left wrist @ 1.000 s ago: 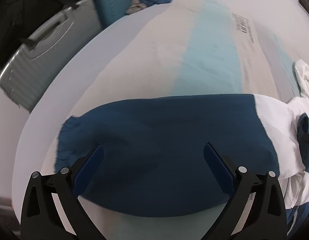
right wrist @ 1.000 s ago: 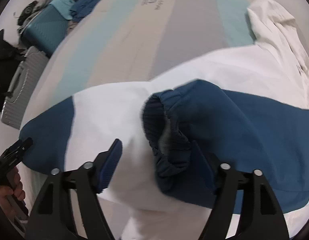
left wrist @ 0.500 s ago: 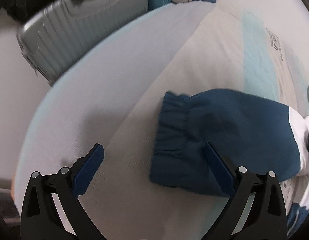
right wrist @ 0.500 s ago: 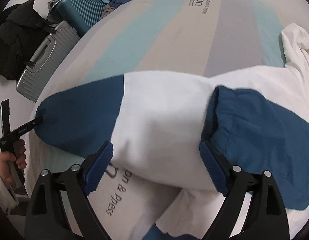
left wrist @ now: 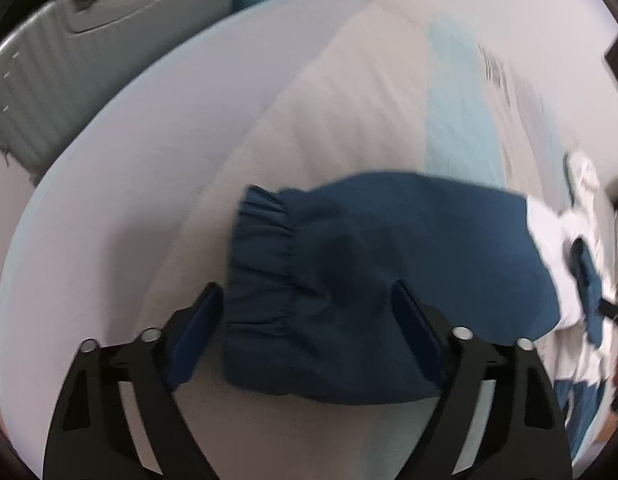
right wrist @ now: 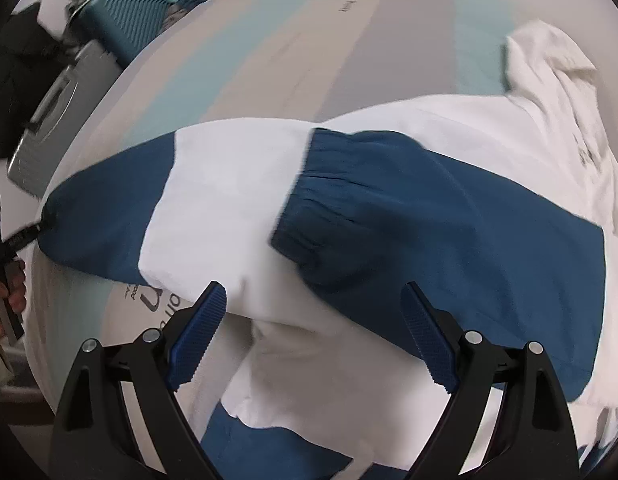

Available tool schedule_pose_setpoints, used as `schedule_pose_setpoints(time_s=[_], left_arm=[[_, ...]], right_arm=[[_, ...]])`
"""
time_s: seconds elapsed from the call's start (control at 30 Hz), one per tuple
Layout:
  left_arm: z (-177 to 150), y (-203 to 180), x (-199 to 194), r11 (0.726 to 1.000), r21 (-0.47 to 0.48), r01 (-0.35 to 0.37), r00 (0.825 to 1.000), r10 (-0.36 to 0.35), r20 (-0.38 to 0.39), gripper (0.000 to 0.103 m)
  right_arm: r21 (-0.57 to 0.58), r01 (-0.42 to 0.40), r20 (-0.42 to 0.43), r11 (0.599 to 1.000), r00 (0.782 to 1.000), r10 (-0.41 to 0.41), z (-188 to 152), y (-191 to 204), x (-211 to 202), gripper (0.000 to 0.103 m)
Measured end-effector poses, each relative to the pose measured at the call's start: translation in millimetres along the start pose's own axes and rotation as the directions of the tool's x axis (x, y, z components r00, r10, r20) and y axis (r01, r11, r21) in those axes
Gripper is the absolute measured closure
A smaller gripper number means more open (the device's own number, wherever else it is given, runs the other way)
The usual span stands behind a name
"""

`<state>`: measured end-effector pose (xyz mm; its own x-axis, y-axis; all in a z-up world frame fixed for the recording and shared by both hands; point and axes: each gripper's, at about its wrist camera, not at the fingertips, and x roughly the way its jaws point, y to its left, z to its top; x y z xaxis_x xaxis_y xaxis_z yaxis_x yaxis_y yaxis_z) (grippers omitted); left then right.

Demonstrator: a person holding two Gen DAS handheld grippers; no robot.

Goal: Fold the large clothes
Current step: 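Grasp the other blue sleeve cuff with the left tool while the right tool releases its sleeve, then lift the held sleeve with the left tool and fold it across the jacket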

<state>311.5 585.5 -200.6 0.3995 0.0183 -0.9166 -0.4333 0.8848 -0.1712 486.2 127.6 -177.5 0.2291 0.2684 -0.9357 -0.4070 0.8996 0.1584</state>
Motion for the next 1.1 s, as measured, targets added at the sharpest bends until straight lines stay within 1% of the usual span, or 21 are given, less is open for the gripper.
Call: schedule_pose_setpoints(time_s=[0.07, 0.1, 0.2, 0.27, 0.3, 0.33, 0.4, 0.43, 0.5, 0.57, 0.67, 0.7, 0.77, 0.83, 0.87, 0.97, 1.0, 1.1], left_arm=[[-2.7, -4.0, 7.3, 0.999, 0.033, -0.035, 0.999, 0.036, -0.013, 0.026], [-4.5, -4.5, 10.2, 0.998, 0.041, -0.052, 0.998, 0.053, -0.015, 0.028], [-5.1, -5.8, 11.4, 0.997, 0.031, -0.068, 0.998, 0.068, -0.016, 0.030], [-4.6, -7.6, 10.1, 0.996, 0.023, -0.082, 0.996, 0.082, -0.019, 0.039], [-1.9, -7.5, 10.6, 0.995, 0.018, -0.097, 0.995, 0.097, -0.018, 0.049], [-1.7, -7.5, 8.8, 0.994, 0.011, -0.109, 0.994, 0.109, -0.016, 0.060], [-1.5, -8.3, 5.6, 0.995, 0.006, -0.104, 0.994, 0.104, -0.016, 0.071], [-1.0, -11.9, 3.9, 0.993, 0.016, -0.114, 0.993, 0.114, -0.012, 0.075], [-1.4, -20.4, -0.1, 0.990, 0.042, -0.136, 0.991, 0.136, 0.003, 0.076], [0.9, -26.3, -3.2, 0.988, 0.047, -0.149, 0.989, 0.149, 0.014, 0.077], [-1.2, -35.5, -13.2, 0.989, 0.039, -0.145, 0.989, 0.143, 0.039, 0.077], [-2.8, -44.9, -13.3, 0.989, 0.038, -0.142, 0.989, 0.141, 0.046, 0.077], [-3.6, -60.7, -21.7, 0.990, 0.044, -0.134, 0.989, 0.131, 0.064, 0.077], [-5.1, -76.6, -31.1, 0.991, 0.050, -0.120, 0.990, 0.116, 0.081, 0.077], [-4.7, -84.3, -34.6, 0.993, 0.055, -0.109, 0.991, 0.104, 0.081, 0.077], [-3.6, -113.3, -43.8, 0.991, 0.082, -0.110, 0.991, 0.102, 0.090, 0.077], [-4.0, -125.7, -45.7, 0.991, 0.088, -0.106, 0.991, 0.098, 0.088, 0.077], [-8.8, -157.2, -47.7, 0.986, 0.123, -0.109, 0.991, 0.098, 0.092, 0.077]], right_arm=[[0.034, -0.001, 0.010, 0.999, 1.000, 0.001, -1.9, -9.4, -5.4, 0.018], [0.049, -0.004, 0.016, 0.999, 1.000, 0.003, -2.8, -13.2, -7.8, 0.018], [0.072, -0.010, 0.027, 0.997, 1.000, 0.008, -4.9, -21.0, -12.6, 0.018], [0.074, -0.003, 0.029, 0.997, 1.000, 0.001, -6.2, -23.9, -13.7, 0.018], [0.071, 0.005, 0.030, 0.997, 1.000, -0.007, -7.0, -26.2, -14.7, 0.018], [0.070, 0.009, 0.031, 0.998, 0.999, -0.011, -7.3, -27.6, -15.5, 0.018], [0.071, 0.016, 0.031, 0.997, 0.999, -0.018, -8.4, -32.4, -17.3, 0.018], [0.073, 0.017, 0.032, 0.997, 0.999, -0.020, -9.2, -35.8, -18.6, 0.018], [0.072, 0.025, 0.033, 0.997, 0.999, -0.028, -10.7, -42.1, -20.5, 0.018], [0.066, 0.042, 0.039, 0.997, 0.998, -0.044, -12.8, -47.4, -22.9, 0.018], [0.072, 0.057, 0.042, 0.996, 0.997, -0.060, -16.8, -57.1, -27.8, 0.018], [0.078, 0.059, 0.045, 0.995, 0.997, -0.063, -18.7, -60.4, -29.7, 0.018], [0.084, 0.060, 0.048, 0.995, 0.997, -0.064, -23.1, -67.6, -32.5, 0.014], [0.085, 0.072, 0.064, 0.994, 0.995, -0.077, -27.7, -73.7, -36.7, 0.014], [0.089, 0.073, 0.069, 0.993, 0.994, -0.080, -30.2, -77.4, -38.7, 0.014], [0.119, 0.076, 0.086, 0.990, 0.993, -0.086, -37.2, -91.3, -44.9, 0.013], [0.129, 0.081, 0.091, 0.988, 0.992, -0.093, -39.7, -96.6, -47.7, 0.010], [0.146, 0.090, 0.115, 0.985, 0.988, -0.107, -43.4, -108.8, -56.3, 0.009]])
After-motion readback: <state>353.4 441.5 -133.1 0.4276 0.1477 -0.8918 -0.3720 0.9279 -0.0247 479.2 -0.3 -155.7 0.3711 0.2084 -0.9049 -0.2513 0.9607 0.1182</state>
